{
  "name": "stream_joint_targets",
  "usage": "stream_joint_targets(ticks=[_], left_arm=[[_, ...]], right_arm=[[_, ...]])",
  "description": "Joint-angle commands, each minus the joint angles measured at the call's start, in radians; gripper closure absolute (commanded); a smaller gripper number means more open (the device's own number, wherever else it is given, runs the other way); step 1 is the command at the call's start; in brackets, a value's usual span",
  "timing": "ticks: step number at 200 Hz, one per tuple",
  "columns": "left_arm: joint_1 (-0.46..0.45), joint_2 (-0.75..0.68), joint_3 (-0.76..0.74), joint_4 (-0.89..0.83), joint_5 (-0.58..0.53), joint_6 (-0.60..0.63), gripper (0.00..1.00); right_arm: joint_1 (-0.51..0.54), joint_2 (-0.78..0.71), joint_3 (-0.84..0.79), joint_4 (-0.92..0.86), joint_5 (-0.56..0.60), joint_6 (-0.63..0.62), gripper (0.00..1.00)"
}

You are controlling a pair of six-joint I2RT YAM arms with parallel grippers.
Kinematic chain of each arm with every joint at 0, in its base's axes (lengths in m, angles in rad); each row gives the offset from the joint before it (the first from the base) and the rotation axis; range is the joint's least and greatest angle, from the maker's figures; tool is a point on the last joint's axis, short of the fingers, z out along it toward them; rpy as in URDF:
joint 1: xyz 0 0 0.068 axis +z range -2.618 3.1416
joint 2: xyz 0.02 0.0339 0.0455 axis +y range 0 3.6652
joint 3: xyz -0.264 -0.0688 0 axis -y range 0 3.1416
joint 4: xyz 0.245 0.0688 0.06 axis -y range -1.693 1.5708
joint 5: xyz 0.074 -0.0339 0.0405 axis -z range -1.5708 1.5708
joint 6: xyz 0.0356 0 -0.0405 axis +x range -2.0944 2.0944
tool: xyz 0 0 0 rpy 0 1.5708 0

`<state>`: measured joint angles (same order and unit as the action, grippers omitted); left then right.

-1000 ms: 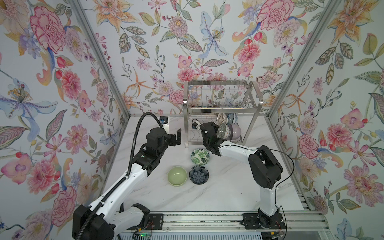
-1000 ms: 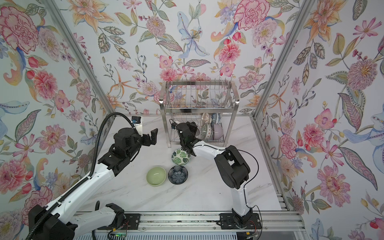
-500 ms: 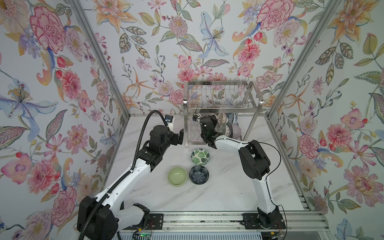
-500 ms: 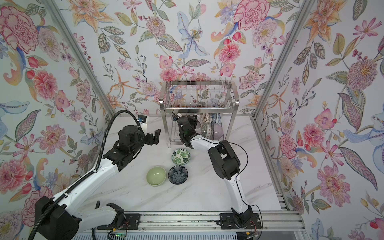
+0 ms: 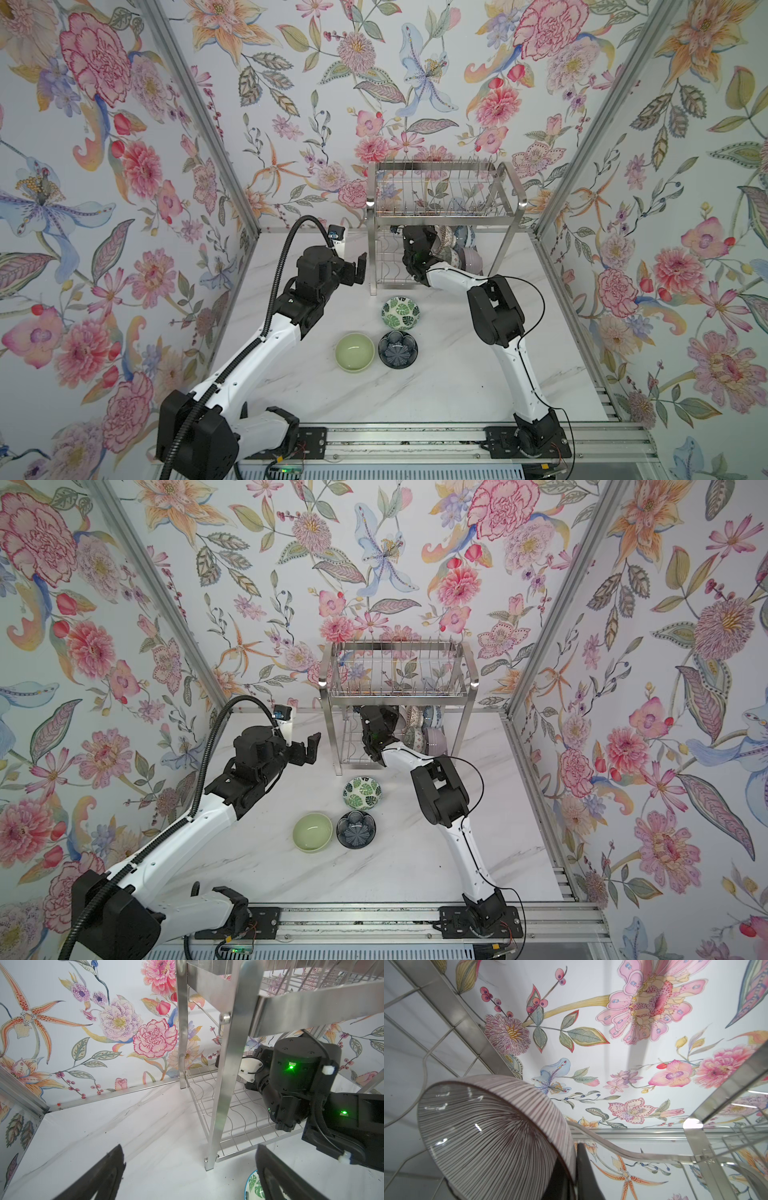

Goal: Load the bowls into the dish rack
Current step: 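Carry the striped bowl into the rack with the right gripper while the left withdraws, then lower the striped bowl into the rack slot beside the geometric bowl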

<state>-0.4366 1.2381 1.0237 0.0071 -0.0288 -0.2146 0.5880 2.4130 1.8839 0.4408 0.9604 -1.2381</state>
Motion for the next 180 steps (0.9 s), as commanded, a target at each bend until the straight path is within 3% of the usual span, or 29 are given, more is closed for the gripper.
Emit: stream_joint_targets(ticks=[1, 81, 180], left_arm=[[0.016, 0.014, 0.038, -0.007, 0.018, 0.020, 0.01], [0.028, 0.005, 0.033, -0.040, 0.001, 0.019, 0.01], [0.056, -0.012, 0.006, -0.030, 0.019, 0.018, 0.01]], right_arm=[[0.001, 0.028, 0.067, 0.028, 0.022, 0.019, 1.00], [-0.005, 0.148, 0.259, -0.031, 0.023, 0.012, 1.00], [-0.020, 0.242, 0.356, -0.059, 0.048, -0.009, 1.00]])
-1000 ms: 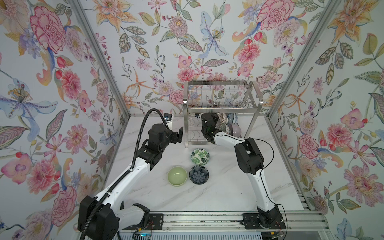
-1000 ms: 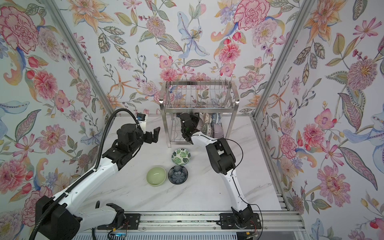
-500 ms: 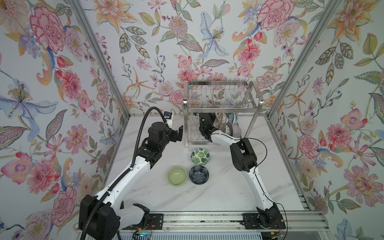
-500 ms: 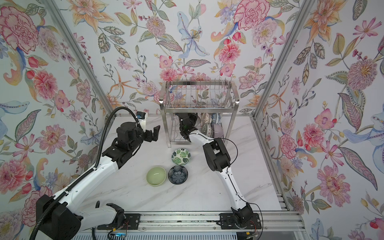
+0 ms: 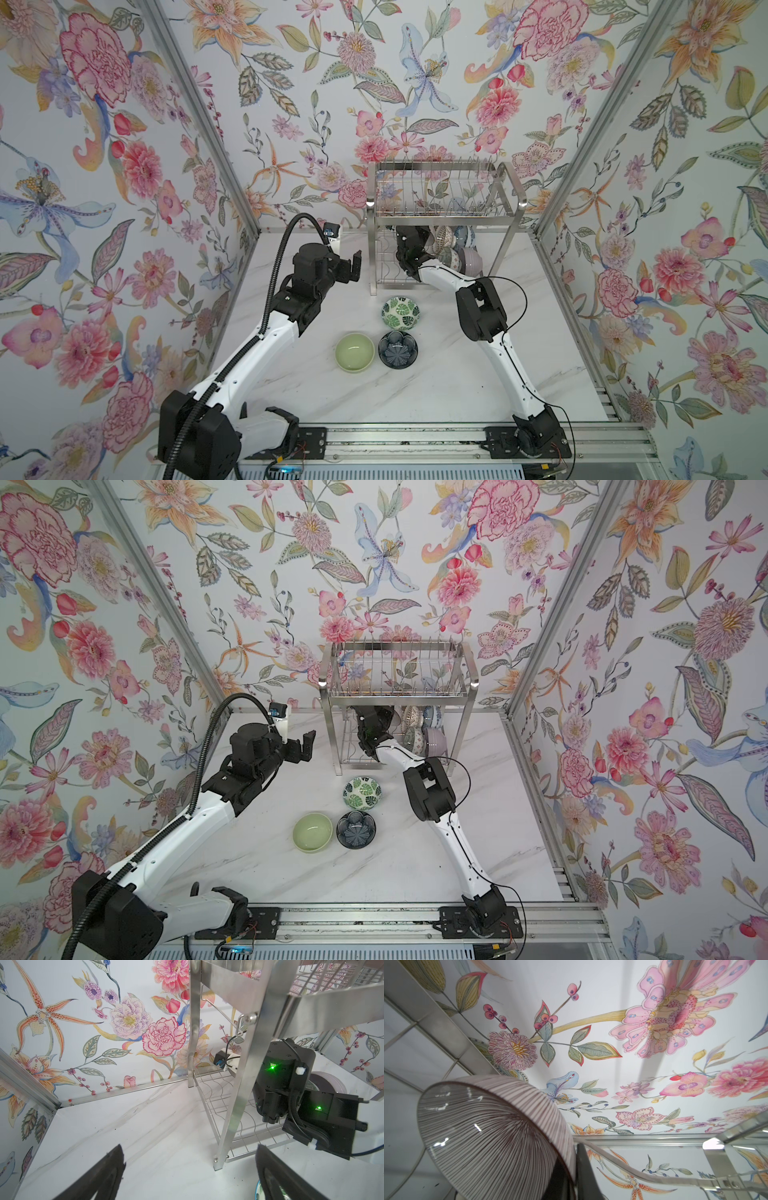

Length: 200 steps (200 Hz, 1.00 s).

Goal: Load the bowls into the dish rack
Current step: 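Lower the striped bowl into the rack slot beside the geometric bowl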

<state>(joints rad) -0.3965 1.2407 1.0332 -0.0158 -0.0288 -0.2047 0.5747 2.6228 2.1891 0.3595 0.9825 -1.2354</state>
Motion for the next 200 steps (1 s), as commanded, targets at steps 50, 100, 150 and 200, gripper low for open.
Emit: stream_joint_targets(ticks=[50, 100, 150, 200], left_arm=[[0.022, -0.014, -0.009, -0.004, 0.026, 0.008, 0.01], [0.027, -0.014, -0.010, -0.002, 0.028, 0.008, 0.01], [0.032, -0.015, -0.015, 0.001, 0.032, 0.008, 0.01], [0.035, -0.018, -0.019, 0.007, 0.040, 0.006, 0.01]], right_arm=[[-0.008, 0.074, 0.098, 0.004, 0.021, -0.032, 1.00], [0.005, 0.065, 0.067, 0.013, 0.001, -0.042, 1.00], [0.015, 0.044, 0.051, 0.024, -0.006, -0.042, 0.95], [0.025, 0.017, 0.032, 0.032, -0.005, -0.040, 0.92]])
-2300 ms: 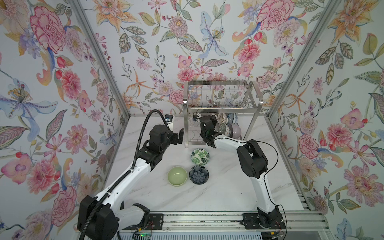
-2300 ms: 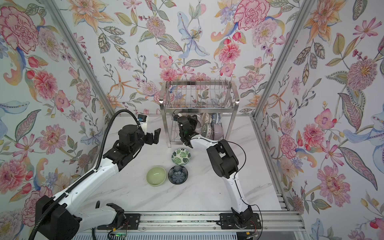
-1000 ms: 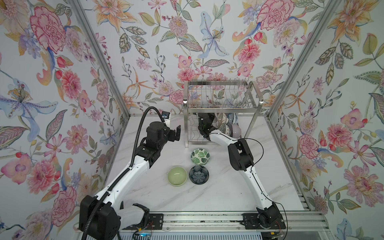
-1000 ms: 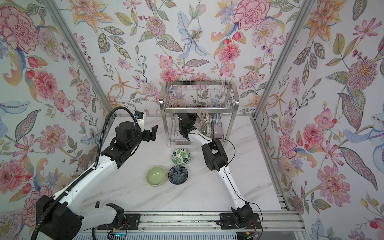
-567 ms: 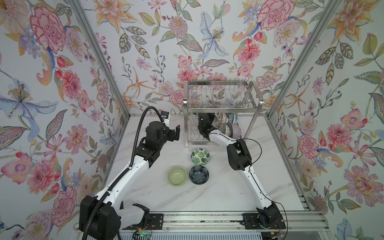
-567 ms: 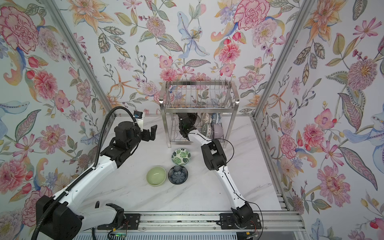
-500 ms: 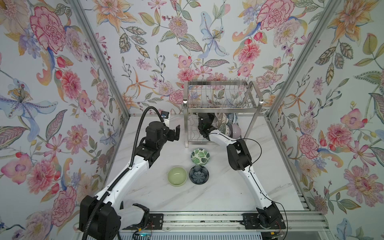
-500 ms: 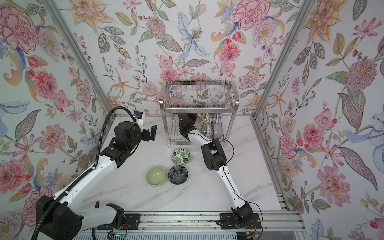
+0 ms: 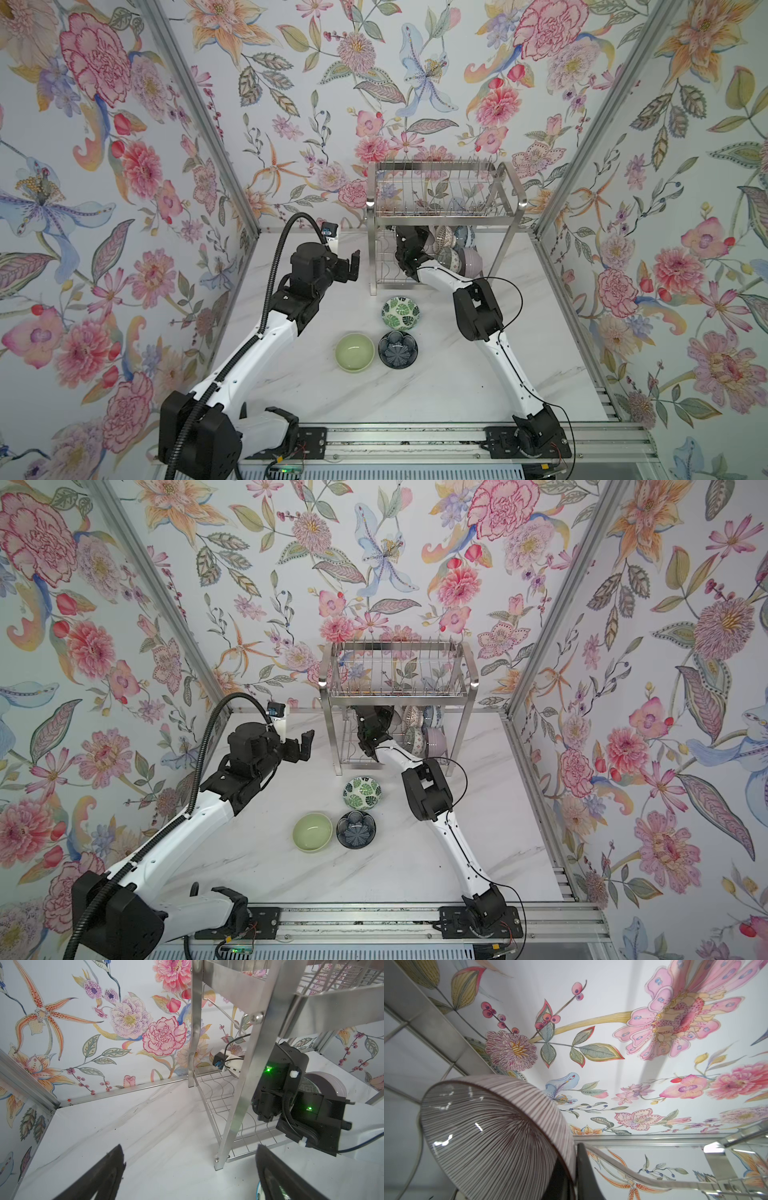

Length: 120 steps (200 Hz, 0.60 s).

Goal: Load the bowls into the dish rack
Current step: 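Lower the striped bowl into the rack slot beside the geometric bowl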

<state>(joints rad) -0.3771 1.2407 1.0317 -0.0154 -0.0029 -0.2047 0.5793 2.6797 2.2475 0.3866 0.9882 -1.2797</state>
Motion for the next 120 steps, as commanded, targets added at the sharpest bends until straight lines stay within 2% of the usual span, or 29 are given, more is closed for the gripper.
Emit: stream_joint_targets(ticks=[1, 78, 120], left_arm=[[0.014, -0.018, -0.018, 0.007, 0.015, 0.006, 0.01], [0.020, -0.022, -0.021, 0.008, 0.022, 0.005, 0.01], [0.021, -0.023, -0.022, 0.009, 0.025, 0.002, 0.01]], right_arm=[[0.020, -0.041, -0.027, 0.005, -0.010, 0.005, 0.92], [0.027, -0.044, -0.028, 0.002, -0.006, 0.007, 0.85], [0.025, -0.049, -0.028, -0.004, -0.006, 0.013, 0.85]])
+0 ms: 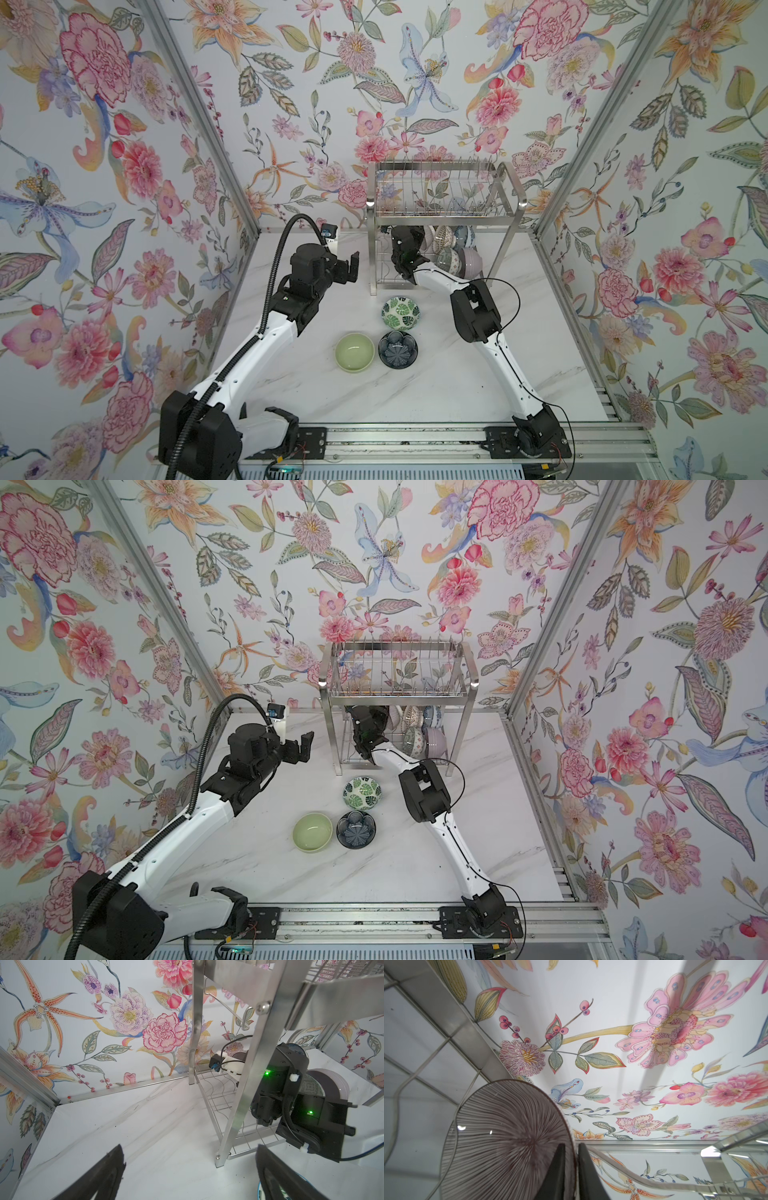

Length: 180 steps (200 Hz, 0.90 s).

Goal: Load the bowls into the dish rack
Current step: 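Lower the striped bowl into the rack slot beside the geometric bowl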

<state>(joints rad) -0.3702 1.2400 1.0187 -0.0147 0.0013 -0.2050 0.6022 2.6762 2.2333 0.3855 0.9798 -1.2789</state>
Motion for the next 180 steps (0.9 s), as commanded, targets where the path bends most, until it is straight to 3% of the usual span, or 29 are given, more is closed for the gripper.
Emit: stream_joint_targets(ticks=[1, 69, 90, 125, 139, 159, 180], left_arm=[[0.014, -0.022, -0.009, 0.008, 0.020, 0.003, 0.00], [0.014, -0.036, -0.019, -0.001, 0.012, 0.007, 0.00], [0.017, -0.037, -0.020, -0.008, 0.010, 0.009, 0.01], [0.017, -0.039, -0.019, -0.013, 0.007, 0.009, 0.01], [0.017, -0.042, -0.019, -0.017, 0.005, 0.007, 0.01], [0.017, -0.044, -0.019, -0.026, 0.001, 0.006, 0.01], [0.015, -0.047, -0.019, -0.034, -0.004, 0.006, 0.01]], right_arm=[[0.002, -0.045, -0.014, -0.003, 0.002, 0.013, 0.85], [0.001, -0.073, -0.039, -0.021, -0.003, 0.047, 0.85], [0.003, -0.097, -0.055, -0.073, -0.029, 0.095, 0.80], [0.012, -0.145, -0.082, -0.144, -0.088, 0.169, 0.60], [0.015, -0.159, -0.097, -0.148, -0.107, 0.182, 0.45], [0.019, -0.175, -0.123, -0.134, -0.127, 0.191, 0.16], [0.019, -0.194, -0.134, -0.186, -0.144, 0.255, 0.08]])
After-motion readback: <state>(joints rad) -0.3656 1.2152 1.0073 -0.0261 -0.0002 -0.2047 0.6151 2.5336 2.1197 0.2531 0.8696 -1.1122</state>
